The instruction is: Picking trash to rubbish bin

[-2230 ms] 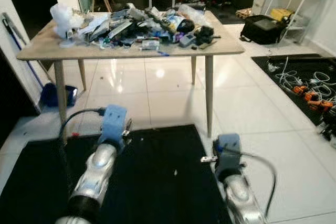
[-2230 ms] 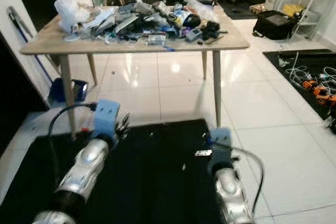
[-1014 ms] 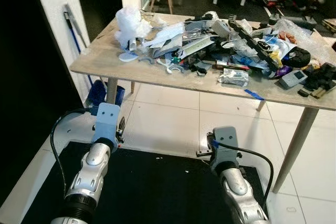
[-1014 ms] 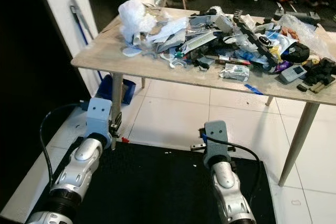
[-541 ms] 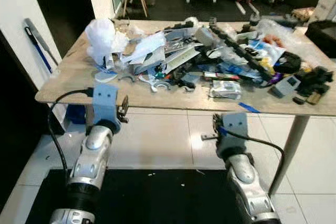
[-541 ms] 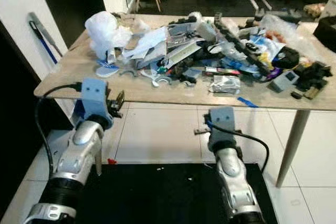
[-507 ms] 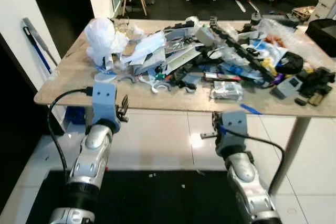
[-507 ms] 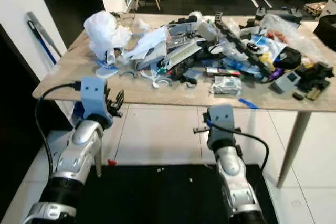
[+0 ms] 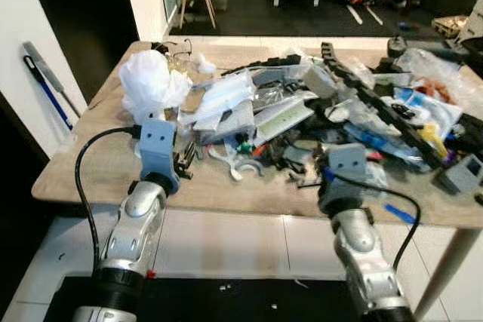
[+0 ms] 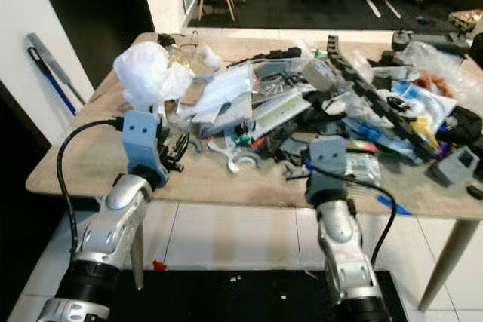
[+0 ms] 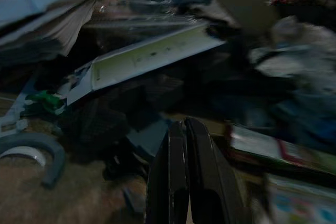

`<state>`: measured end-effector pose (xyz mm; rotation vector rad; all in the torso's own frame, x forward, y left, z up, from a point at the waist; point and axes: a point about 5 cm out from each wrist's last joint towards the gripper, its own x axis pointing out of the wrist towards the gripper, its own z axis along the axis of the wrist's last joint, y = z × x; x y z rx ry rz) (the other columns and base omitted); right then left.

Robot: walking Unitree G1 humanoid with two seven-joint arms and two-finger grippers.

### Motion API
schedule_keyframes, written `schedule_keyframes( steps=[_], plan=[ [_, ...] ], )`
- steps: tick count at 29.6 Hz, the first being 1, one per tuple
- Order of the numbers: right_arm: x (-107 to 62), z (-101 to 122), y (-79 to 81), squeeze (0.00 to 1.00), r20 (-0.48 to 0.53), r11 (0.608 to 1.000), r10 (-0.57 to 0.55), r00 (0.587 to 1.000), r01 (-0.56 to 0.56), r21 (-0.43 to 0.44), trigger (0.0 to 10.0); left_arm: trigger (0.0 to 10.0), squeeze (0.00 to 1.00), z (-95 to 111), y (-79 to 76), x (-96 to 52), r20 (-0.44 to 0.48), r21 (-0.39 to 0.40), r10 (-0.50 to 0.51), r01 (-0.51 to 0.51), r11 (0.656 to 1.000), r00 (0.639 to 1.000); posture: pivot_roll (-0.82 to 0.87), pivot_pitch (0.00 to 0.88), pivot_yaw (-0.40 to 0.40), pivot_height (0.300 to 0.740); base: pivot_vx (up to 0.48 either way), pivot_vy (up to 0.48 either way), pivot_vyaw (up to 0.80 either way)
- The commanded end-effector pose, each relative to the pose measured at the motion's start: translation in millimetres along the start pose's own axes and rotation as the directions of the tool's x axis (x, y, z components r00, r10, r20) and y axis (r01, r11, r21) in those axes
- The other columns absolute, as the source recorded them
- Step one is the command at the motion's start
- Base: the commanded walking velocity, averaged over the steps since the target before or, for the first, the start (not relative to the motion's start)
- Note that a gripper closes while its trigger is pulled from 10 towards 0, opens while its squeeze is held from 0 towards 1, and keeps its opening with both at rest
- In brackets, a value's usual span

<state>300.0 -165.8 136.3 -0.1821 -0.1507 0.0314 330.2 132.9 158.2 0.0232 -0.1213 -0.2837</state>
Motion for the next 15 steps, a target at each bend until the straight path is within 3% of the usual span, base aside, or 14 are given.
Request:
schedule_keyframes(
  steps=[1, 5, 10, 15],
  plan=[
    [-3.0, -0.3, -0.9, 0.0, -0.002, 1.0, 0.001, 1.0, -0.001, -0.005, 10.0, 10.0, 0.0, 0.2, 0.2, -5.5, 0.023, -0.017, -0.02, 0.021, 1.0, 1.0, -0.06, 0.092, 0.049, 0.74, 0.0, 0.0, 0.0],
    [-6.4, -0.7, 3.6, 0.0, -0.009, 1.0, 0.017, 1.0, -0.017, -0.002, 10.0, 10.0, 0.0, 5.1, -2.7, -8.2, 0.056, -0.042, -0.07, 0.073, 0.996, 0.996, -0.06, 0.094, 0.048, 0.74, 0.0, 0.0, 0.0],
    [-10.7, 2.0, 10.0, 0.0, 0.006, 0.999, 0.044, 0.999, -0.044, -0.019, 10.0, 10.0, 0.0, 6.5, -5.2, -11.7, 0.056, -0.017, -0.14, 0.142, 0.99, 0.989, -0.06, 0.098, 0.049, 0.74, 0.0, 0.0, 0.0],
    [-14.8, 3.4, 7.1, 0.0, 0.032, 0.999, 0.006, 0.999, -0.005, -0.036, 10.0, 10.0, 0.0, 6.7, -5.8, -13.7, 0.05, -0.018, -0.175, 0.176, 0.984, 0.983, -0.06, 0.101, 0.049, 0.74, 0.0, 0.0, 0.0]
  ],
)
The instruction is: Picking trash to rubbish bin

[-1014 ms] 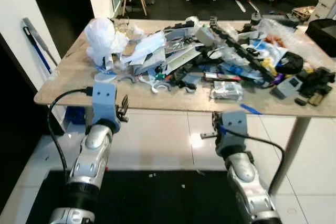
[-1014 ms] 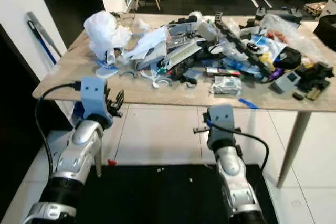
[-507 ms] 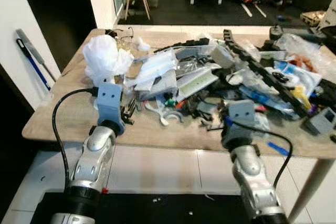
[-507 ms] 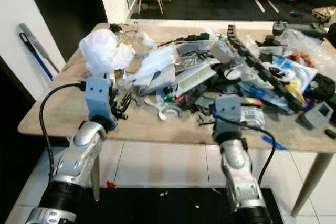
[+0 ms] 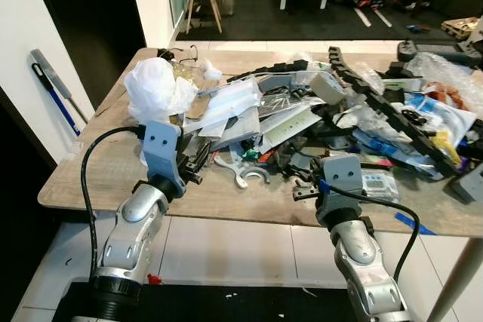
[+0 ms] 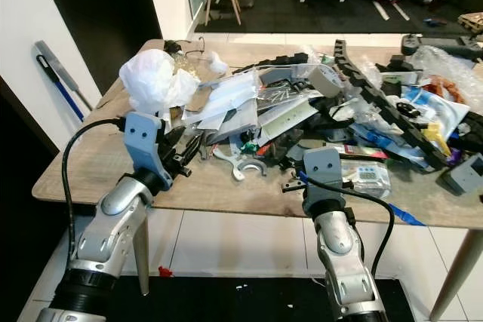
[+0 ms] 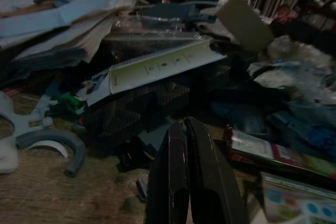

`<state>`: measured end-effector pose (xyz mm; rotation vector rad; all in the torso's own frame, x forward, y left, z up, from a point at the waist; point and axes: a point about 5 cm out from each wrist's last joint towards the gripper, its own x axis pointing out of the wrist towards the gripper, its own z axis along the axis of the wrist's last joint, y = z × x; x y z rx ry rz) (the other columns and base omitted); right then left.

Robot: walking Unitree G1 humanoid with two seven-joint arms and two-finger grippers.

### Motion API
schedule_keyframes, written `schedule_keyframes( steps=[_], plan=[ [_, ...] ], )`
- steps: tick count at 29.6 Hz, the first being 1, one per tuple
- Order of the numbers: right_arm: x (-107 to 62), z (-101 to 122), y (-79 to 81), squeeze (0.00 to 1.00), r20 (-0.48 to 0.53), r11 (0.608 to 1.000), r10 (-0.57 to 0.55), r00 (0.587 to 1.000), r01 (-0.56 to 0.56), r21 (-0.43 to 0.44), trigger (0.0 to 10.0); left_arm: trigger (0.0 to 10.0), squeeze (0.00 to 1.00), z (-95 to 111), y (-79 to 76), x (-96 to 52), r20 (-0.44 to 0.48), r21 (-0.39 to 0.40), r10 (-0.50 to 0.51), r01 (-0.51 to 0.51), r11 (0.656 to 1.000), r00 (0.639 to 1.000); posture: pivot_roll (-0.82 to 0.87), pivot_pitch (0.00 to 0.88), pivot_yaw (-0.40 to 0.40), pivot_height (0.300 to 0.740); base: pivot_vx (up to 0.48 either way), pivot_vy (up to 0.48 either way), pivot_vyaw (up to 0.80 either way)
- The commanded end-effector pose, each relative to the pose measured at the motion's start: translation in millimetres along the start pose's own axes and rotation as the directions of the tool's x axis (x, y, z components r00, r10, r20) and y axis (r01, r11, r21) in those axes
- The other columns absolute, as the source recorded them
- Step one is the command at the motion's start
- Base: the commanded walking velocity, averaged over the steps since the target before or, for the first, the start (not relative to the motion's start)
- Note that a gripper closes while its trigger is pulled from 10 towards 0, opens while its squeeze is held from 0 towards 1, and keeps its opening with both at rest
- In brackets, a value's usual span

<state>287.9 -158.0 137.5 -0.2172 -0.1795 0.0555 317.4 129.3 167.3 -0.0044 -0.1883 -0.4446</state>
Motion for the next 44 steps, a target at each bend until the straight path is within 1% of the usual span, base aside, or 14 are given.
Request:
schedule_keyframes(
  steps=[1, 3, 6, 15, 16, 24, 25, 27, 28, 32, 35, 36, 37, 44],
  plan=[
    [-4.4, -3.3, -1.8, 0.0, -0.011, 1.0, -0.029, 1.0, 0.029, -0.009, 10.0, 10.0, 0.0, -3.5, -0.1, -4.3, -0.026, 0.0, -0.026, 0.026, 1.0, 0.999, -0.06, 0.101, 0.049, 0.74, 0.0, 0.0, 0.0],
    [-6.3, -7.6, -3.1, 0.0, -0.031, 0.999, -0.034, 0.999, 0.034, -0.014, 10.0, 10.0, 0.0, -4.1, -1.1, -5.0, -0.033, 0.0, -0.035, 0.035, 0.999, 0.999, -0.06, 0.104, 0.05, 0.74, 0.0, 0.0, 0.0],
    [-8.3, -8.3, -3.6, 0.0, -0.043, 0.999, -0.034, 0.999, 0.035, 0.028, 10.0, 10.0, 0.0, -6.8, -6.5, -7.0, -0.05, -0.013, -0.073, 0.072, 0.997, 0.996, -0.06, 0.108, 0.052, 0.74, 0.0, 0.0, 0.0],
    [-8.6, -7.8, -3.3, 0.0, -0.048, 1.0, -0.015, 0.999, 0.016, 0.017, 10.0, 10.0, 0.0, -12.9, -17.9, -8.1, -0.089, 0.014, -0.116, 0.118, 0.993, 0.989, -0.06, 0.113, 0.051, 0.74, 0.0, -0.16, 0.0],
    [-8.6, -7.4, -3.1, 0.0, -0.045, 1.0, -0.014, 0.999, 0.015, 0.02, 10.0, 10.0, 0.0, -16.0, -19.2, -8.2, -0.113, -0.036, -0.118, 0.114, 0.993, 0.987, -0.06, 0.113, 0.05, 0.74, 0.0, 0.0, 0.0],
    [-5.1, -4.0, -6.2, 0.0, -0.018, 1.0, 0.002, 1.0, -0.001, 0.004, 10.0, 10.0, 0.0, -13.0, -20.2, -8.3, -0.096, -0.022, -0.123, 0.121, 0.992, 0.988, -0.06, 0.114, 0.052, 0.74, 0.0, 0.0, 0.0],
    [-4.3, -3.3, -7.0, 0.56, -0.008, 1.0, 0.012, 1.0, -0.012, 0.003, 10.0, 10.0, 0.0, -12.2, -19.6, -7.8, -0.091, -0.022, -0.12, 0.118, 0.993, 0.989, -0.06, 0.114, 0.052, 0.74, 0.0, 0.0, 0.0],
    [-4.3, -2.9, -7.0, 0.56, -0.003, 1.0, 0.018, 1.0, -0.018, 0.006, 10.0, 10.0, 0.0, -11.9, -19.3, -7.5, -0.088, -0.024, -0.118, 0.116, 0.993, 0.989, -0.06, 0.114, 0.052, 0.74, 0.0, 0.0, 0.0],
    [-4.3, -2.1, -6.5, 1.0, 0.003, 1.0, 0.026, 1.0, -0.026, 0.012, 10.0, 10.0, 0.0, -11.6, -18.8, -7.2, -0.086, -0.025, -0.116, 0.114, 0.993, 0.99, -0.06, 0.113, 0.053, 0.74, 0.0, 0.0, 0.0],
    [-4.7, 0.3, -4.9, 1.0, 0.022, 0.998, 0.052, 0.998, -0.052, 0.026, 10.0, 10.0, 0.0, -10.4, -18.7, -6.8, -0.078, -0.039, -0.12, 0.117, 0.992, 0.99, -0.06, 0.113, 0.053, 0.74, 0.0, 0.0, 0.0],
    [-6.0, -4.1, -0.8, 1.0, 0.015, 0.995, 0.09, 0.996, -0.091, 0.044, 10.0, 10.0, 0.0, -10.0, -30.9, -11.3, -0.077, -0.087, -0.246, 0.239, 0.967, 0.966, -0.06, 0.111, 0.053, 0.74, 0.0, 0.0, 0.0],
    [-6.0, -4.1, -0.8, 1.0, 0.015, 0.995, 0.09, 0.996, -0.091, 0.044, 10.0, 10.0, 0.0, -10.0, -30.9, -11.3, -0.077, -0.087, -0.246, 0.239, 0.967, 0.966, -0.06, 0.111, 0.053, 0.74, 0.0, 0.0, 0.0],
    [-5.7, -8.0, 0.9, 1.0, 0.012, 0.992, 0.115, 0.993, -0.115, 0.053, 10.0, 10.0, 0.0, -7.7, -37.6, -13.5, -0.059, -0.1, -0.304, 0.297, 0.95, 0.951, -0.06, 0.109, 0.056, 0.74, 0.0, 0.0, 0.0],
    [2.0, -14.9, 0.9, 1.0, 0.006, 0.986, 0.15, 0.989, -0.15, 0.076, 10.0, 10.0, 0.0, -1.0, -42.4, -13.4, -0.005, -0.105, -0.341, 0.339, 0.935, 0.94, -0.05, 0.101, 0.058, 0.74, 0.0, 0.0, 0.0]
  ],
)
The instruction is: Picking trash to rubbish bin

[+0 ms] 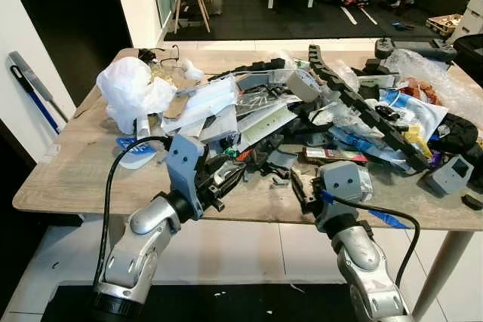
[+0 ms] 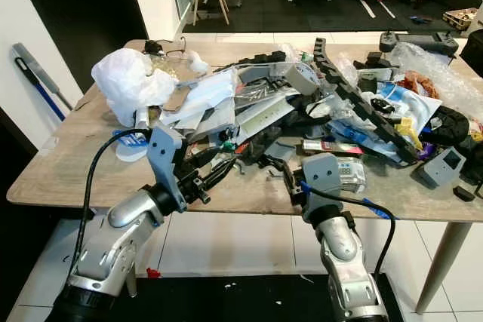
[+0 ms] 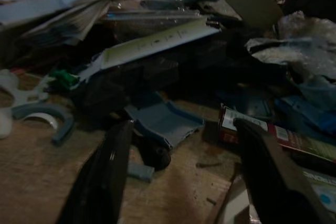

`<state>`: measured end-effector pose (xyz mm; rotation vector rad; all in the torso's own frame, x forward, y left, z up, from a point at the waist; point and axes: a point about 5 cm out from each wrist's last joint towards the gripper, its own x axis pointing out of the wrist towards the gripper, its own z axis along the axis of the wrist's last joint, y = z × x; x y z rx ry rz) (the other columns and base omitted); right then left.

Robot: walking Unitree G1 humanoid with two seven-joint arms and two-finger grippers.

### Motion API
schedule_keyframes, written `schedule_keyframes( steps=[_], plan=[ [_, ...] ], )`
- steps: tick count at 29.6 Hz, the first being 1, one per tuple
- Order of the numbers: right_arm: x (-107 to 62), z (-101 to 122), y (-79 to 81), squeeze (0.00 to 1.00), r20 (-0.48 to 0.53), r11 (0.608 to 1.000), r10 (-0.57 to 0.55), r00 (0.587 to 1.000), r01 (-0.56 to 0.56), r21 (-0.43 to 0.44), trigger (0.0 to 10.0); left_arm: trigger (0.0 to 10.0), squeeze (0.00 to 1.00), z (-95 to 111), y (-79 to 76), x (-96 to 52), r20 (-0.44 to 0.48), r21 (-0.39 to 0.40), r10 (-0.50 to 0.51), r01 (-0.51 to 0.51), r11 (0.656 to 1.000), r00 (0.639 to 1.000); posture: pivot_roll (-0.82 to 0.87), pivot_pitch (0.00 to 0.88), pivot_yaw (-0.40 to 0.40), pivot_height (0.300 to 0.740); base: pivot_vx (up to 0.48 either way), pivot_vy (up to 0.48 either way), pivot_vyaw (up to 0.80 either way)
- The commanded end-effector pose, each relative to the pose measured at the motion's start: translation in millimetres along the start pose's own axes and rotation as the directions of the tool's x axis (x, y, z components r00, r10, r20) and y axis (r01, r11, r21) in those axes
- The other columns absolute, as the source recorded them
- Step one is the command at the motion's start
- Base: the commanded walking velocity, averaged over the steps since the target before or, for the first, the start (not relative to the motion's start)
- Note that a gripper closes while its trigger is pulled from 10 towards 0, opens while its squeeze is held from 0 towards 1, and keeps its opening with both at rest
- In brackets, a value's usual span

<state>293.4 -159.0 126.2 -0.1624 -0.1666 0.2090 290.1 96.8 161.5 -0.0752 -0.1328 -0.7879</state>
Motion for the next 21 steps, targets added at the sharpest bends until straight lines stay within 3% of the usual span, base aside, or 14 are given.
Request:
schedule_keyframes(
  steps=[1, 3, 4, 5, 9, 15, 21],
  plan=[
    [4.6, -5.7, -3.3, 1.0, -0.015, 1.0, 0.009, 1.0, -0.009, 0.009, 10.0, 10.0, 0.0, 0.8, -2.2, -0.1, 0.008, 0.02, -0.019, 0.019, 1.0, 1.0, -0.05, 0.1, 0.057, 0.74, 0.0, 0.0, 0.0],
    [6.9, -6.2, -4.4, 1.0, -0.016, 1.0, 0.015, 1.0, -0.015, 0.013, 10.0, 10.0, 0.0, 0.5, -2.3, 0.7, 0.008, 0.026, -0.022, 0.022, 0.999, 1.0, -0.05, 0.1, 0.057, 0.74, 0.0, 0.0, 0.0],
    [10.5, -5.5, -5.3, 0.27, -0.007, 0.999, 0.028, 1.0, -0.027, 0.023, 10.0, 10.0, 0.0, -0.8, -1.6, 1.9, 0.002, 0.043, -0.017, 0.017, 0.999, 1.0, -0.05, 0.103, 0.059, 0.74, 0.0, 0.0, 0.0],
    [13.8, -4.6, -6.2, 0.0, 0.001, 0.999, 0.037, 0.999, -0.037, 0.026, 10.0, 10.0, 0.0, -1.3, -0.9, 2.6, -0.001, 0.06, -0.014, 0.014, 0.998, 1.0, -0.04, 0.103, 0.058, 0.74, 0.0, 0.0, 0.0],
    [23.4, -2.7, -6.0, 0.0, 0.009, 0.996, 0.089, 0.996, -0.089, 0.027, 10.0, 10.0, 0.0, -2.0, 1.1, 3.8, -0.003, 0.098, -0.007, 0.008, 0.995, 1.0, -0.04, 0.113, 0.061, 0.74, 0.0, 0.0, 0.0],
    [31.1, -2.9, -1.8, 0.0, 0.025, 0.987, 0.149, 0.989, -0.15, 0.058, 10.0, 10.0, 0.0, -0.3, -0.6, 3.8, 0.002, 0.1, -0.027, 0.027, 0.995, 1.0, -0.03, 0.113, 0.065, 0.74, 0.0, 0.0, 0.0],
    [42.7, -6.7, -1.8, 0.0, 0.004, 0.985, 0.171, 0.985, -0.171, 0.019, 10.0, 10.0, 0.0, -0.1, -0.2, 4.2, 0.018, 0.08, -0.019, 0.018, 0.997, 1.0, -0.03, 0.11, 0.071, 0.74, 0.0, 0.0, 0.0]
  ],
)
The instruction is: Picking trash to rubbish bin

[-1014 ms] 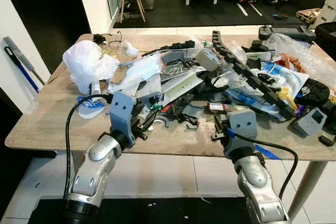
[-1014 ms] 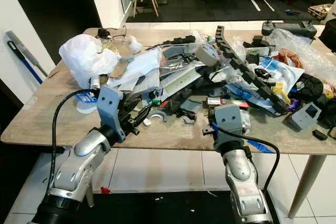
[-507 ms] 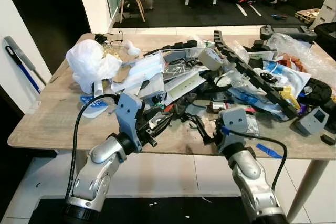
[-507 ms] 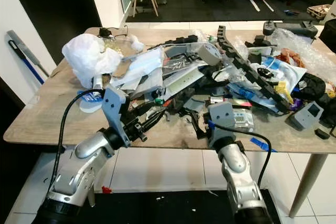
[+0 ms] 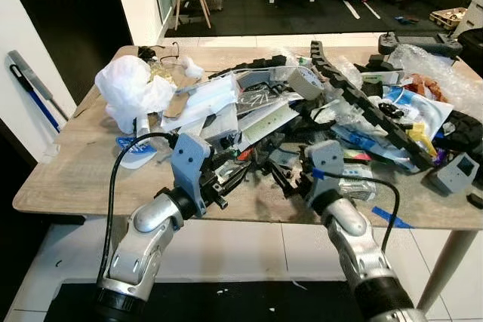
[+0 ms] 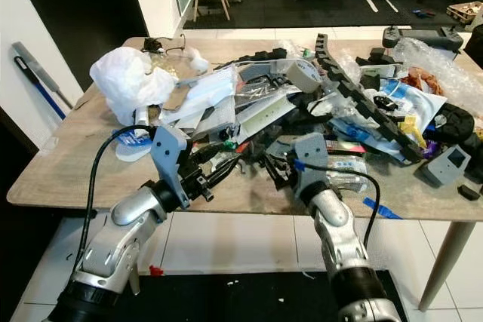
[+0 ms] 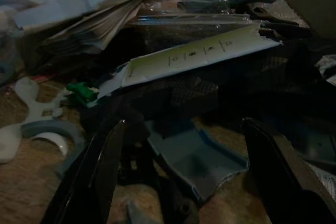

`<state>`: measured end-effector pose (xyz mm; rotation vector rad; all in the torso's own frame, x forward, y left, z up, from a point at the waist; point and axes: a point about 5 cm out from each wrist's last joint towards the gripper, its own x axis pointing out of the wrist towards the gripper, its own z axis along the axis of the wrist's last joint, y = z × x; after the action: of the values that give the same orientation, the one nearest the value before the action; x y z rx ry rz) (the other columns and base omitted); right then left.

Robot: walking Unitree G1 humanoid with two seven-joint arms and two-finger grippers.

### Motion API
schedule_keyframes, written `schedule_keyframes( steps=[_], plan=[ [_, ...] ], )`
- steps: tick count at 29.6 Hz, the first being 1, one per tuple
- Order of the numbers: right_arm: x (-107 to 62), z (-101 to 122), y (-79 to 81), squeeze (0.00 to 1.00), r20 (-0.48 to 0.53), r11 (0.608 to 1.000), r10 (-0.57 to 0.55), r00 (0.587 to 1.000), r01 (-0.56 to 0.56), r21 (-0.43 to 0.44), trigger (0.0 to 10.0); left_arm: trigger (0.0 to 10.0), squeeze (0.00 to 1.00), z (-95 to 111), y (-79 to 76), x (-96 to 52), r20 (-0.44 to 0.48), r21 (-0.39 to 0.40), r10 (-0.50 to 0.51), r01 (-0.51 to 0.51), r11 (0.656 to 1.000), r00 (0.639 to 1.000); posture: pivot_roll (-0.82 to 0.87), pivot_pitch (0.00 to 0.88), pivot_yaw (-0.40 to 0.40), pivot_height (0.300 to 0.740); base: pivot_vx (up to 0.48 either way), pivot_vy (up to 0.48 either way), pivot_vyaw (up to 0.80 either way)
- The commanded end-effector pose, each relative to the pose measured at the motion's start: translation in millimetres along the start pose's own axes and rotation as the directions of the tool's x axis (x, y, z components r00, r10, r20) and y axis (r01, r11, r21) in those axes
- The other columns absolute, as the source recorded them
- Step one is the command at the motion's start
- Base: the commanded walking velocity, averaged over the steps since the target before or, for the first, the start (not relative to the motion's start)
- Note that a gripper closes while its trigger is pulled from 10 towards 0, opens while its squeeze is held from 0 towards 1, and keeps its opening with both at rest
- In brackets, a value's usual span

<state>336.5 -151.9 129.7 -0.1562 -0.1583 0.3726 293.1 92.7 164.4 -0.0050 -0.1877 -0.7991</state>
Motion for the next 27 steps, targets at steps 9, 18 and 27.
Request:
schedule_keyframes(
  steps=[9, 18, 27],
  plan=[
    [10.6, -6.2, 4.3, 0.0, -0.024, 0.997, 0.079, 0.997, -0.079, -0.02, 10.0, 10.0, 0.0, -2.8, -6.5, -0.3, -0.009, -0.046, -0.082, 0.081, 0.996, 0.997, -0.02, 0.103, 0.079, 0.74, 0.0, 0.0, 0.0],
    [14.1, -8.5, 9.3, 0.0, -0.042, 0.99, 0.129, 0.991, -0.131, -0.048, 10.0, 10.0, 0.0, -3.8, -6.5, -1.7, -0.02, -0.037, -0.089, 0.088, 0.995, 0.996, -0.02, 0.101, 0.08, 0.74, 0.0, 0.0, 0.0],
    [15.5, -9.5, 8.4, 0.0, -0.027, 0.991, 0.129, 0.991, -0.13, -0.036, 1.1, 10.0, 0.0, -3.0, -5.5, -1.0, -0.018, -0.037, -0.092, 0.091, 0.995, 0.996, -0.02, 0.098, 0.084, 0.74, 0.0, 0.0, 0.0]
  ],
)
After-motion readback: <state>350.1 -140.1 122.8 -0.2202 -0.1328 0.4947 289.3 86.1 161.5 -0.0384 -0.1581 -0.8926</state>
